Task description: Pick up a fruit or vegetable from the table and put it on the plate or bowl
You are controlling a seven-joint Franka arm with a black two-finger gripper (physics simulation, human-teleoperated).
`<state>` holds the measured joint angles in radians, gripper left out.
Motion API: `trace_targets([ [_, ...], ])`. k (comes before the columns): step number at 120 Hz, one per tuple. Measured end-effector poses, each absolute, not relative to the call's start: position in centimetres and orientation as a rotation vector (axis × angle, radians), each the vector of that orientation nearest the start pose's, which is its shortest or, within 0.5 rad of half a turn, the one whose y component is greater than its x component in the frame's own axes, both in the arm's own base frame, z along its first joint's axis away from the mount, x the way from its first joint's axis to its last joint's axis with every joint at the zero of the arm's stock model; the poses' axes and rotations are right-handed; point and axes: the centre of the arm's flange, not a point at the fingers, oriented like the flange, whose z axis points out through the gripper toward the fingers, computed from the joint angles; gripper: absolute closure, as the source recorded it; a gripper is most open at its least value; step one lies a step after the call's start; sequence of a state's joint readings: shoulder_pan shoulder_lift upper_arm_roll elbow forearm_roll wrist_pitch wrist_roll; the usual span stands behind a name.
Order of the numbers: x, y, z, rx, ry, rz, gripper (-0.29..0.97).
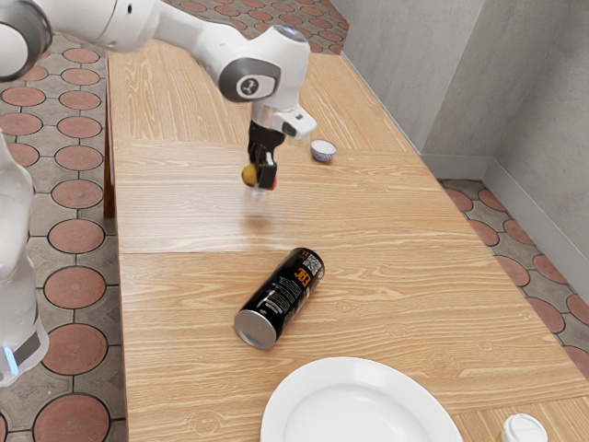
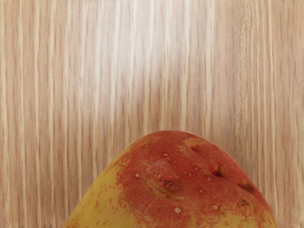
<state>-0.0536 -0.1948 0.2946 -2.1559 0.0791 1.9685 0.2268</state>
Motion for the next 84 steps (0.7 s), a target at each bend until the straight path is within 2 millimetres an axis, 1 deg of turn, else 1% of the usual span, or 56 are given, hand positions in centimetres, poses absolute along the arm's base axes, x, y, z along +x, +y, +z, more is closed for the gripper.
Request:
trace_targets([
  [7,47.5,12.7,49.2,-3.129,0.037,-0.007,0.37],
  [17,47.1,11.8,50.4,-3.130,0.058,-0.009,0.36],
  [28,47.6,9.5,52.3,-3.116,0.119,-0.020,0.37],
  [32,47.7,8.7,53.0,-3.112,0.139,-0.027,0.39],
  [35,47.6,8.3,53.5,-3.110,0.147,-0.030,0.42],
  [42,47.3,7.9,54.2,-3.109,0.153,-0.028,0.50],
  [50,47.0,7.3,54.9,-3.107,0.163,-0.026,0.53],
  [68,46.6,3.6,57.0,-3.082,0.244,-0.028,0.53],
  [84,46.3,0.2,57.5,-3.059,0.313,-0.013,0.53],
])
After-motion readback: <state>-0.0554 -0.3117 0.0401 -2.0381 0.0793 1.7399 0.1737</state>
